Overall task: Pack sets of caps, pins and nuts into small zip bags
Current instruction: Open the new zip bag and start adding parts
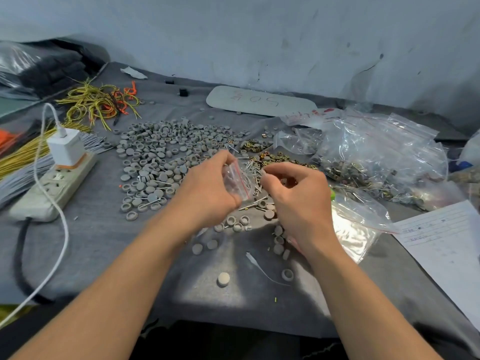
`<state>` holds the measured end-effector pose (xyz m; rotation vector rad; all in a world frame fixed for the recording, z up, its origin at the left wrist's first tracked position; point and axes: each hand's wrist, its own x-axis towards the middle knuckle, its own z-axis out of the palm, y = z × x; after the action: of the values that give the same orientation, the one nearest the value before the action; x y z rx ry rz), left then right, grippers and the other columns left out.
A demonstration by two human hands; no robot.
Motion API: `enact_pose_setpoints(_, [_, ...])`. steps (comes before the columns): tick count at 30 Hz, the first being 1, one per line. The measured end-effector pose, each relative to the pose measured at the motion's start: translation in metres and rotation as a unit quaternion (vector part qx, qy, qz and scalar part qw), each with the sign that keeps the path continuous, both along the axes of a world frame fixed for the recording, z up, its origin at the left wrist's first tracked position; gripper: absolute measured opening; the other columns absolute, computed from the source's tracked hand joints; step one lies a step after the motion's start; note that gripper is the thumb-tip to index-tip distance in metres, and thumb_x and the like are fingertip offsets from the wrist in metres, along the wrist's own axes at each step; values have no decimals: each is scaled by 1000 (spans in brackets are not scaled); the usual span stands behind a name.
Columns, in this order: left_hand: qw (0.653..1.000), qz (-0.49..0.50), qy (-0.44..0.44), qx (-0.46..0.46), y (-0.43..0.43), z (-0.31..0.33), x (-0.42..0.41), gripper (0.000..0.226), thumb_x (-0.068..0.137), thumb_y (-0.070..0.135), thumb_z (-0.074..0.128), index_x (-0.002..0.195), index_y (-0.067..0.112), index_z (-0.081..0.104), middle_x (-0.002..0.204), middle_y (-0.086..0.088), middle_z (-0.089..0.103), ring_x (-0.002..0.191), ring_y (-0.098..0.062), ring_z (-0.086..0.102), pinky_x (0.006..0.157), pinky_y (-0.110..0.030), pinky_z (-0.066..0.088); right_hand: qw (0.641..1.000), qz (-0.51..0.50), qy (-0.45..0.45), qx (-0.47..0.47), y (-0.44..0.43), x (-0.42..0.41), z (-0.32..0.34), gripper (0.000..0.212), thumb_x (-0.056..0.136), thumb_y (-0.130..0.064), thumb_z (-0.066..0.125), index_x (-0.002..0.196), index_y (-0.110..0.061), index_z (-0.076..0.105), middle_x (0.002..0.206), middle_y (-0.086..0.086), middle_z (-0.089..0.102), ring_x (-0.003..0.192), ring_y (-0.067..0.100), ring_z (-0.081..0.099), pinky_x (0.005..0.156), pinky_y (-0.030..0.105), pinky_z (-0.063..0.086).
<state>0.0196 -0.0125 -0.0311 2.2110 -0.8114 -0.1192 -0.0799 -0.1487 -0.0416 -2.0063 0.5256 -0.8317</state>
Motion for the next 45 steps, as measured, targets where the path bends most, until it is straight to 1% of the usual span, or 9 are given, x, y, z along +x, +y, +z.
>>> enact_pose_setpoints(13, [999,-29,-7,-20,-8,-2,-7,45,68,24,85,97,38,53,83,14,69,76,-6,63,59,-21,46,993,98,43,-41,6,0,12,19,82,-25,80,88,-43,83,144,-15,59,138,7,46,118,40,36])
enact_pose_setpoints(19, [992,-5,61,-112,2,-1,6,44,68,14,89,96,35,61,88,7,74,80,-13,72,73,-41,60,998,5,-21,52,1,-1,7,15,85,-21,76,83,-33,84,106,-23,76,100,-7,67,92,30,56])
enact_pose_setpoints(22, [984,-6,87,-158,6,1,7,45,67,9,85,96,36,63,90,10,75,80,-11,72,77,-44,61,995,5,99,-27,3,-2,2,19,90,-16,71,85,-30,83,84,-20,76,69,-3,67,63,17,53])
enact_pose_setpoints(26, [975,0,115,-189,7,4,13,46,68,2,86,98,29,64,88,11,74,74,-4,70,69,-28,52,935,74,292,-189,16,2,-9,30,90,-9,64,104,-32,79,115,1,75,111,23,66,98,38,54])
enact_pose_setpoints(29, [973,-1,116,-199,9,4,16,44,69,1,84,97,28,64,87,11,74,74,-4,69,69,-30,54,905,92,335,-247,25,6,-14,30,87,-10,65,100,-34,76,104,-1,74,100,24,64,96,37,48])
enact_pose_setpoints(35, [988,10,59,-145,11,4,16,45,69,14,86,96,40,61,89,14,74,79,-6,71,71,-35,59,923,26,299,-242,23,4,-14,15,91,-19,67,95,-28,78,94,-3,75,89,24,62,93,38,43])
enact_pose_setpoints(38, [998,26,-28,-53,9,2,13,44,73,20,86,99,38,56,89,12,70,69,2,64,52,-16,46,973,-3,180,-146,15,3,-7,11,92,-23,72,96,-30,80,89,-16,73,84,5,65,88,30,52])
enact_pose_setpoints(41, [992,39,-110,55,3,-3,7,47,76,25,84,102,41,47,86,13,60,79,-12,56,56,-25,35,998,20,52,-37,11,2,-1,9,85,-22,80,88,-30,82,75,-24,71,76,-5,65,67,11,46])
enact_pose_setpoints(45, [990,-9,-103,98,-4,-8,-1,44,78,23,75,103,42,44,87,11,56,90,-19,53,60,-32,34,998,61,12,-16,18,3,0,10,81,-24,80,86,-32,84,82,-21,75,83,0,67,73,17,50])
